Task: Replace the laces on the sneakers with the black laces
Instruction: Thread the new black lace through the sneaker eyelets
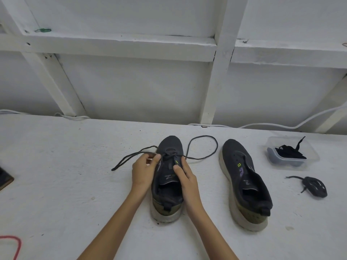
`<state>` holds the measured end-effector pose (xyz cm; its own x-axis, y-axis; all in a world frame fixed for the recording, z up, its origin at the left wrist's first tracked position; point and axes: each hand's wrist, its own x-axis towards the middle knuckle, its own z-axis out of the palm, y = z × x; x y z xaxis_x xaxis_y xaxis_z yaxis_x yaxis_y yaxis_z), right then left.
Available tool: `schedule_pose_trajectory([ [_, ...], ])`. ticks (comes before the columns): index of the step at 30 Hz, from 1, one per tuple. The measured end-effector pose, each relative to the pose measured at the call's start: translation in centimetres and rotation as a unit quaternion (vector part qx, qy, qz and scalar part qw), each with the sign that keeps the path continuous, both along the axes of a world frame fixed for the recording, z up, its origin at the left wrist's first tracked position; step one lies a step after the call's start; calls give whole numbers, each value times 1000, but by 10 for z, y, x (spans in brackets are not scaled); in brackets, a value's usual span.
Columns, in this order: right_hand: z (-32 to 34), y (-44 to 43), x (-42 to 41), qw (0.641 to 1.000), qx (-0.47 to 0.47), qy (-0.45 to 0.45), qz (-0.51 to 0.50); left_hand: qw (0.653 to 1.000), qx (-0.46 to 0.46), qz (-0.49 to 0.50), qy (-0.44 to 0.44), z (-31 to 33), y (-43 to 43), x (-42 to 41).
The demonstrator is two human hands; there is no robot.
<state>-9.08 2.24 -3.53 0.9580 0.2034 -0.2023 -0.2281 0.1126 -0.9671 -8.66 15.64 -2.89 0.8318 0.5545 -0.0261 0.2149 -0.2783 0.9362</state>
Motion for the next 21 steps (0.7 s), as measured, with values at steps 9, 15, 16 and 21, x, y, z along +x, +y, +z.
schedule_pose_trajectory([
  [9,4,-7,-1,994,-85,-69,32,1000,7,-4,19,-8,-3,-3],
  [15,2,-5,-3,996,-70,-60,10,996,-66,-30,-50,-10,-3,-11],
  [16,1,-4,-3,996,-70,-60,7,995,-67,-42,-65,-11,-3,-13],
  [21,0,-5,-2,996,-72,-58,4,993,-18,-79,-83,-15,4,-11],
])
